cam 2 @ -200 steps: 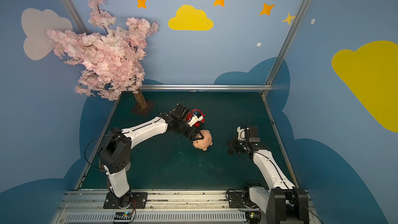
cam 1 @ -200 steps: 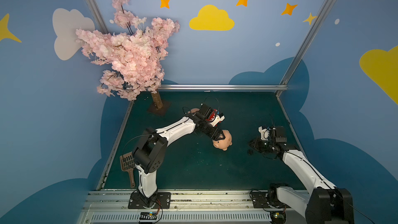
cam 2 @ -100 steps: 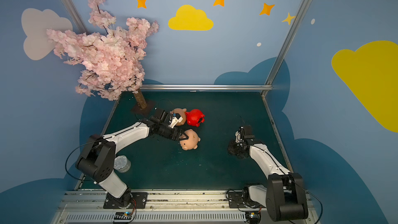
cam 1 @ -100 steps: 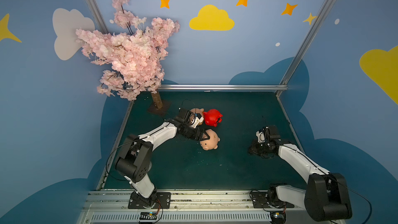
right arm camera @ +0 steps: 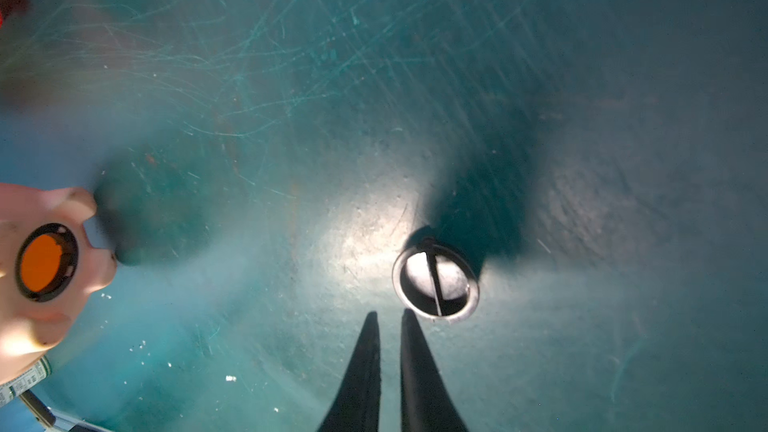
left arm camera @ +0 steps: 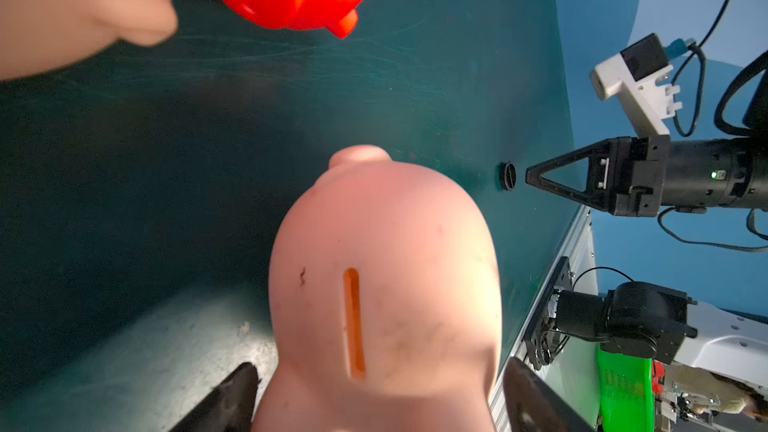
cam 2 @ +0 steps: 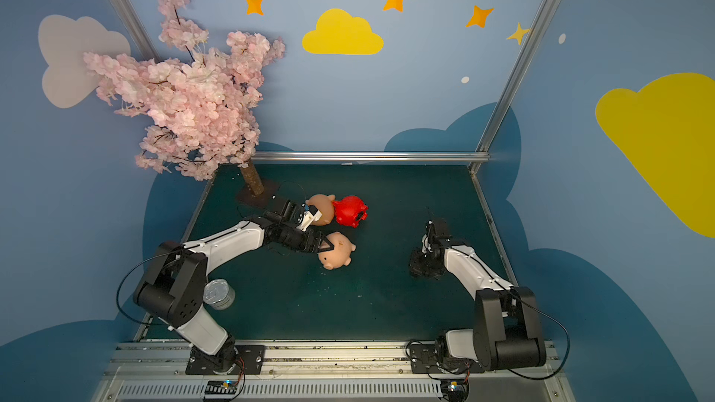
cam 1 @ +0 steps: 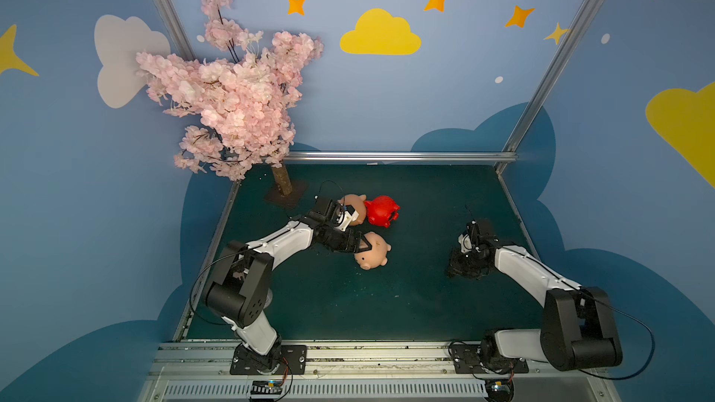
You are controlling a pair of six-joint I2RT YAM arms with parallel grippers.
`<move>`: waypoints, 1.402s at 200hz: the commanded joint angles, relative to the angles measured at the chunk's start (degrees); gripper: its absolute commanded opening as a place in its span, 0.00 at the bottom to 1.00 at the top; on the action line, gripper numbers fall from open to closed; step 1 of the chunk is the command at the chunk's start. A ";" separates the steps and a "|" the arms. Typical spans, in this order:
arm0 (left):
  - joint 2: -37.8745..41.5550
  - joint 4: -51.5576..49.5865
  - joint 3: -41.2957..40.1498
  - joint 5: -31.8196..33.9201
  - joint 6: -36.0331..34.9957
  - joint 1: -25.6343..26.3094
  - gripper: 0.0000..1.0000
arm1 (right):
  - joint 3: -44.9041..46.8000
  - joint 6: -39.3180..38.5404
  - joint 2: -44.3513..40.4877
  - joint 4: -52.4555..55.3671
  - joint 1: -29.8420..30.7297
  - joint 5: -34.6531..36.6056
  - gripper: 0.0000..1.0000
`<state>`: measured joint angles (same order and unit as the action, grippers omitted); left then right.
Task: Close piggy banks
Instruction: Turn over the piggy bank at the center of the board.
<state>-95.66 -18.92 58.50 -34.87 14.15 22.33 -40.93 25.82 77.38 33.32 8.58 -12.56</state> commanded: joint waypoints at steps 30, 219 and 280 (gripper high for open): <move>0.73 -0.66 -0.94 0.61 -0.79 -1.05 0.92 | -0.82 -0.80 1.82 1.13 -0.15 1.24 0.13; 5.18 -4.56 2.28 5.54 -4.31 -0.38 0.97 | -4.15 -2.92 6.87 2.93 -1.01 3.15 0.12; 5.03 -4.27 2.28 4.84 -4.43 -0.22 0.97 | -5.02 -2.54 9.70 3.42 -1.02 3.54 0.11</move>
<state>-91.09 -22.50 59.53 -28.73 10.66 21.91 -44.60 23.49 86.30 35.14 7.81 -9.87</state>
